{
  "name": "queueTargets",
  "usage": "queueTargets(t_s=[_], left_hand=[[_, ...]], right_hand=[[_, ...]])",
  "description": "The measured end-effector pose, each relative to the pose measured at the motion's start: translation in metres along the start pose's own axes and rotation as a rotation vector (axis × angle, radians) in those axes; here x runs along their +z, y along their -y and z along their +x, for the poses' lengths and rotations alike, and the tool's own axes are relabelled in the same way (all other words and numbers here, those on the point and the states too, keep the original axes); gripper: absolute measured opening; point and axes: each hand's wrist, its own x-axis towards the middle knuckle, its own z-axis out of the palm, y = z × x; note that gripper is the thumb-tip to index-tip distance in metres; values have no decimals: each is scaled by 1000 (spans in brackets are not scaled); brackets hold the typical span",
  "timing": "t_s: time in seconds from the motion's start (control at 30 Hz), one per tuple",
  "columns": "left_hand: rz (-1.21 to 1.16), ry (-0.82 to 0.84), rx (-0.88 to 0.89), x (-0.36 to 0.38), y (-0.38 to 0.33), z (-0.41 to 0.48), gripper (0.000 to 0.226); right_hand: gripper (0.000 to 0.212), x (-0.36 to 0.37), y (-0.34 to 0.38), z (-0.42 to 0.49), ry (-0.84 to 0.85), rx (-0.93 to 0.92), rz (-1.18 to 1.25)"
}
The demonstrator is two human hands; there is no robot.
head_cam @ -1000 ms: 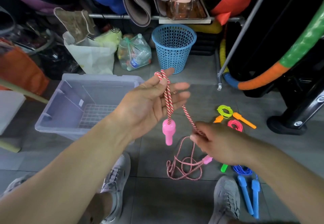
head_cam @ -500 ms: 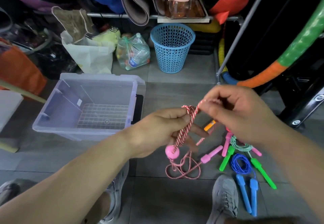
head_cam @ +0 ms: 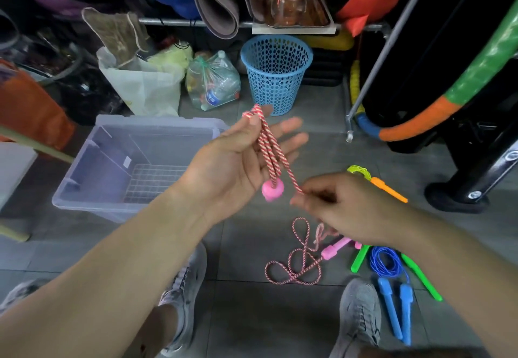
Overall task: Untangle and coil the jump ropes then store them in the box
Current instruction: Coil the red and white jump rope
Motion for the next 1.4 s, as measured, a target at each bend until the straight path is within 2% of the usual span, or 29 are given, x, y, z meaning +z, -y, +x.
queueTargets(t_s=[0.07,0.13,0.23,0.33,0.47,0.53,0.63,0.77,0.9,0.97,1.07,1.17,1.27,1.4], left_hand=[[102,-78,59,-4,0,3,39],[260,-114,86,-5,4,2,32],[626,-10,50,-4,19,-6,21],[747,150,-88,-2,28,-17,25],[606,241,-261,2,26,-22,48],[492,255,-286,2,23,-21,53],[356,281,-287,-2,17,-17,49],[194,228,-267,-5,11,-11,43],[17,148,-212,-4,5,-8,51],[-33,104,-150,-4,0,-6,44],[102,6,-53,-4,-4,-3,34],[465,-70,-18,-11,5,-1,36],[621,98,-114,-12,16,-8,44],[551,208,-197,-4,21,-18,43]], right_hand=[[25,-2,6,-8,133,5,-61],[21,-5,11,-12,177,-31,-99],[15,-12,13,-13,132,-106,54],[16,-25,9,-11,-62,-164,302],[19,-27,-9,7,-419,-87,543],[18,-25,-17,15,-482,-4,589],[23,-20,-24,21,-426,48,466],[30,-10,-24,23,-341,87,290],[30,0,-15,17,-138,63,29],[30,6,-7,10,-16,33,-40],[29,13,3,-1,116,-34,-37],[27,5,9,-8,154,-81,5],[23,-12,13,-11,-32,-127,303],[16,-26,5,-2,-359,-109,543]])
